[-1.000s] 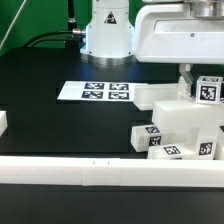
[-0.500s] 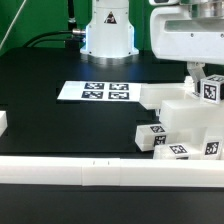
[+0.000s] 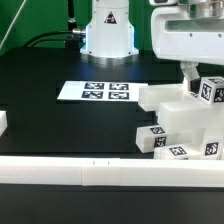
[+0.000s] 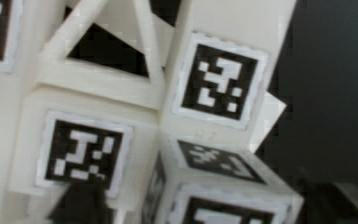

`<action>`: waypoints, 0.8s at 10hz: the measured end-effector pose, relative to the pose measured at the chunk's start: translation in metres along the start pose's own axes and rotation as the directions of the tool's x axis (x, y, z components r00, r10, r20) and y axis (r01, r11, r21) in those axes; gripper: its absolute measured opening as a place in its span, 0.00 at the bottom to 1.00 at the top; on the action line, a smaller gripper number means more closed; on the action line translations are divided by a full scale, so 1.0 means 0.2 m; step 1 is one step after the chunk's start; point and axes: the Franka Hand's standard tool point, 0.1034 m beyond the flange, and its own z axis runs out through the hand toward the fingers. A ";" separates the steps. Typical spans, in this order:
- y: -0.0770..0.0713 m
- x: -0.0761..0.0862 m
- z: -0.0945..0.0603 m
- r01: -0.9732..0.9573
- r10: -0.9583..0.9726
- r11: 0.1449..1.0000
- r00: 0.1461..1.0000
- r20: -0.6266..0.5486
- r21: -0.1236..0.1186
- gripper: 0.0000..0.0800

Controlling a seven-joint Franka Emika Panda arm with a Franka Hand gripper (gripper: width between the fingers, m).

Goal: Assemble chair

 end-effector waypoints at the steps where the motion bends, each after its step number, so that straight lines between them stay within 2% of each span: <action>1: -0.02 -0.01 -0.01 0.083 -0.083 0.997 0.997 0.007 -0.008 0.78; 5: -0.02 0.00 -0.02 0.365 -0.364 0.931 0.931 0.005 -0.009 0.81; 6: 0.00 -0.01 -0.01 0.475 -0.475 0.879 0.880 0.021 -0.032 0.81; 7: 0.03 -0.02 -0.02 0.644 -0.641 0.760 0.765 0.067 -0.088 0.81; 8: 0.03 -0.01 -0.02 0.707 -0.702 0.700 0.707 0.083 -0.097 0.81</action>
Offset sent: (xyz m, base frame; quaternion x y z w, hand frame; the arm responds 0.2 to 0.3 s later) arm 0.0000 0.0000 0.0000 0.0000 0.0000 -0.1938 0.9810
